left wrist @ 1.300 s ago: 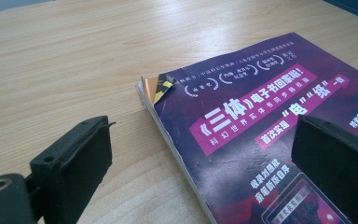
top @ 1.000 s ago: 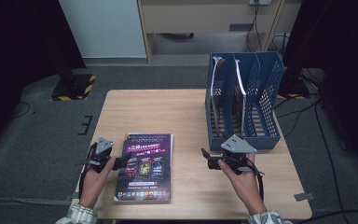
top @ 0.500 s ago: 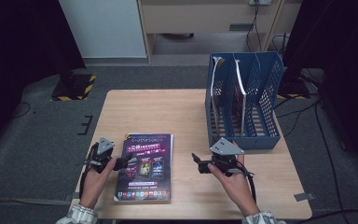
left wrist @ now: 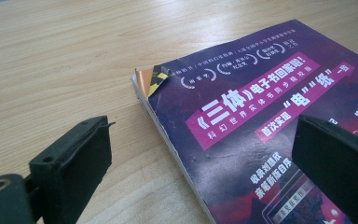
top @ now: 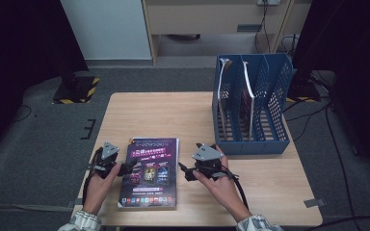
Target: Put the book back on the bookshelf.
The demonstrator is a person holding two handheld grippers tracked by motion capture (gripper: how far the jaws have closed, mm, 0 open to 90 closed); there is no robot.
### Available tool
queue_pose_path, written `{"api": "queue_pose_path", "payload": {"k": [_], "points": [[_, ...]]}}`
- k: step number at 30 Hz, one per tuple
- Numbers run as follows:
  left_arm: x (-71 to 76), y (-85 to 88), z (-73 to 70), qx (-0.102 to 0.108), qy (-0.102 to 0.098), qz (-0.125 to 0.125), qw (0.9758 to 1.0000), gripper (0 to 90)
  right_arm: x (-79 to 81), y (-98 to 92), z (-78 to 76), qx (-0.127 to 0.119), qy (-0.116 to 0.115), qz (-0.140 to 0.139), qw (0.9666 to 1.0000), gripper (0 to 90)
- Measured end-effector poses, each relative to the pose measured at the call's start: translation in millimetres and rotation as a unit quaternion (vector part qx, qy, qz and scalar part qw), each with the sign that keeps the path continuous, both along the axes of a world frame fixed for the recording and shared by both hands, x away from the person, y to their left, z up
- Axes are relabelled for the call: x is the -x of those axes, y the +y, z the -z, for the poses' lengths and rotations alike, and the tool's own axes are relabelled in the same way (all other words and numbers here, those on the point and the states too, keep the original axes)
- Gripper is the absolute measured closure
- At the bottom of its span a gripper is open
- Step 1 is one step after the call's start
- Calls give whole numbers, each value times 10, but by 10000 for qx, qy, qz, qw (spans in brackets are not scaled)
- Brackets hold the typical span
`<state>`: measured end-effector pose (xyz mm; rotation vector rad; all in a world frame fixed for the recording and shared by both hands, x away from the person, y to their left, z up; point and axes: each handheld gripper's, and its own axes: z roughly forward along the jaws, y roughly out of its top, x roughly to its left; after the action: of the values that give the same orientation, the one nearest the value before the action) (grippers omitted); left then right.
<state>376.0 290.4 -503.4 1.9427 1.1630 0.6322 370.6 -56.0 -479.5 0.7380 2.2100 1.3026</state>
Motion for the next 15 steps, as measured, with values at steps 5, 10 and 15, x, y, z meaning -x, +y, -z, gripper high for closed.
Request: {"api": "queue_pose_path", "payload": {"k": [5,10,15], "points": [[-13,-3,13,-44,25,-12,10000,43,-127,186,62,52,198,-133,9997,75],[-31,-16,31,-43,65,-10,10000,44,-289,278,107,-57,445,-67,9990,78],[-45,-28,57,-72,120,-1,9999,49,-438,351,208,124,637,81,9979,101]]}}
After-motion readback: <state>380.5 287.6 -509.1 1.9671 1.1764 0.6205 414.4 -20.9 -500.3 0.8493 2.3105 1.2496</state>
